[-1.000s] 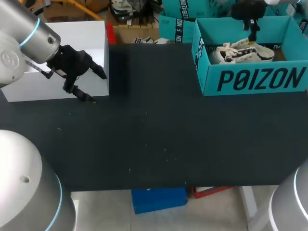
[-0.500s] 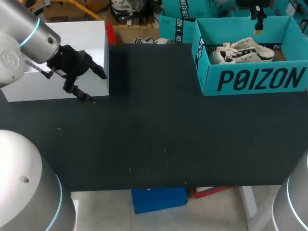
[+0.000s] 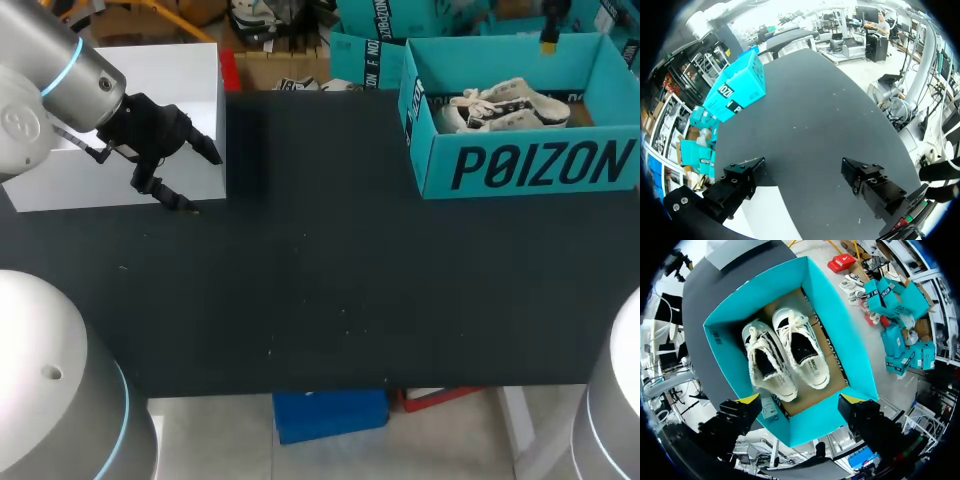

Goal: Take the shoe out of the shoebox, open the shoe tongue, remove and reinsert the insole, then place the shoe into the shoebox

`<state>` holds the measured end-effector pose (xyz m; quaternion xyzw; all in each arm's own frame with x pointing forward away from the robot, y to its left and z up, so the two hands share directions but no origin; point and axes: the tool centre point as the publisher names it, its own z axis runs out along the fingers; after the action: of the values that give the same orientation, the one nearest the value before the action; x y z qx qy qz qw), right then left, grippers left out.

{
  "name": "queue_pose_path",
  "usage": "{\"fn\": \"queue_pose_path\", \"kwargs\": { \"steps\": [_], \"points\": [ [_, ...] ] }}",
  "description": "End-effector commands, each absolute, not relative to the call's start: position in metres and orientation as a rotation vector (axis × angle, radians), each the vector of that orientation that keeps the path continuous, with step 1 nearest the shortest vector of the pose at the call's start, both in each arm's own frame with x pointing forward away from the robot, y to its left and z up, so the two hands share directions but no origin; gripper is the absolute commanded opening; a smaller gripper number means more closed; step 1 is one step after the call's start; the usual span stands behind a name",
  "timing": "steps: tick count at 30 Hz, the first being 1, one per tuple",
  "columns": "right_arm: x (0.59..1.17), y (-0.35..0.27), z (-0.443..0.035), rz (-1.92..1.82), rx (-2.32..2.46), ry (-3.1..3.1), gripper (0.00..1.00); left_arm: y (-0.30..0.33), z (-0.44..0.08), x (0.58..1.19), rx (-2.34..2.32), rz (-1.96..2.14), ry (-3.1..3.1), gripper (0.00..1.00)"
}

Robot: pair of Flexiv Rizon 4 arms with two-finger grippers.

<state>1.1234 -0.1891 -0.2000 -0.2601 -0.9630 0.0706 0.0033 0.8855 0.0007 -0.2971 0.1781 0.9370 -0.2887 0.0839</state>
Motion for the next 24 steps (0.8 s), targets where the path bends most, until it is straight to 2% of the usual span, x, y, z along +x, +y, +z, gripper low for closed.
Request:
{"fn": "queue_pose_path", "kwargs": {
  "steps": [1, 24],
  "points": [
    [1.077, -0.185, -0.183, 0.139, -1.15, -2.926, 1.0, 0.001, -0.298, 0.885, 0.531, -0.861, 2.791, 1.0],
    [0.92, -0.125, -0.183, 0.065, -1.685, -2.73, 1.0, 0.001, -0.298, 0.885, 0.531, -0.861, 2.791, 1.0]
  ]
}}
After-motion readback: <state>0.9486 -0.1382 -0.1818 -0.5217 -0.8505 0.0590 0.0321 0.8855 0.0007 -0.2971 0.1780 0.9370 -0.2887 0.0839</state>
